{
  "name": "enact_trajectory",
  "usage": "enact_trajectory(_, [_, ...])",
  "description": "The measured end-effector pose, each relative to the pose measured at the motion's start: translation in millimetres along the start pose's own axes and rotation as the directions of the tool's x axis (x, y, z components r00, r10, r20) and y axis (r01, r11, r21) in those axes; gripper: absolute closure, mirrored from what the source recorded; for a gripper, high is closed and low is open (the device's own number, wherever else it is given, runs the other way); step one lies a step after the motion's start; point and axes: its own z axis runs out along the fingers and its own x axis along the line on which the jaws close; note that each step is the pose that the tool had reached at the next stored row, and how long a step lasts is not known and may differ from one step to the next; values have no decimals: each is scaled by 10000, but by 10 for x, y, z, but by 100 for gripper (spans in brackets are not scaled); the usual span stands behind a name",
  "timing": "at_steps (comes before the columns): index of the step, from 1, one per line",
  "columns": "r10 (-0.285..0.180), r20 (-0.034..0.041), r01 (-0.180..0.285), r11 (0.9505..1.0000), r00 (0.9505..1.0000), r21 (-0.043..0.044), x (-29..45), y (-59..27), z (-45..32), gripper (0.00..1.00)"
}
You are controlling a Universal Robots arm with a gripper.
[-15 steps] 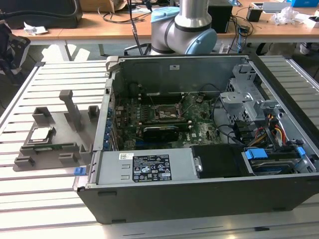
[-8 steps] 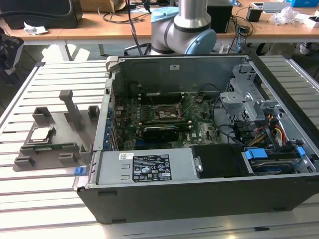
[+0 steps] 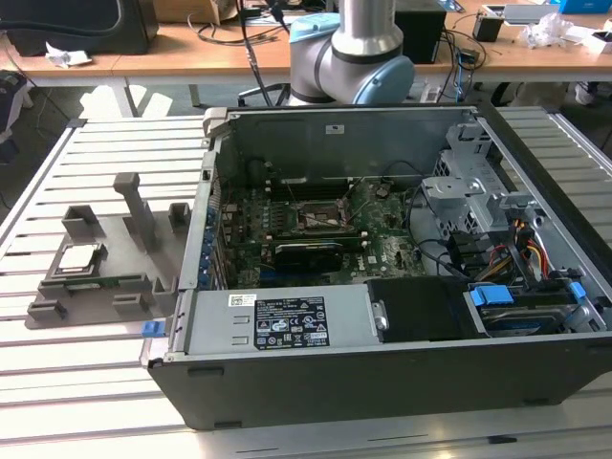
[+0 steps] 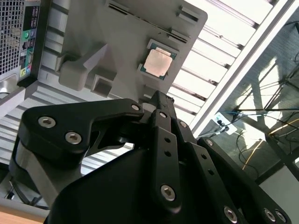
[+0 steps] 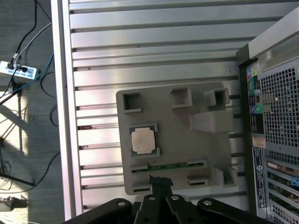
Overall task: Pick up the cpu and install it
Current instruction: 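Reach for the cpu, then pick up the cpu and move it towards the insertion slot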
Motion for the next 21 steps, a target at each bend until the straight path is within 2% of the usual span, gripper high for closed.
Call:
enact_trajectory(6, [0,1,0,10000,10000,0,105,-8,-2,89])
enact_trajectory(21, [0,0,0,10000,10000,0,114,-8,-2,89])
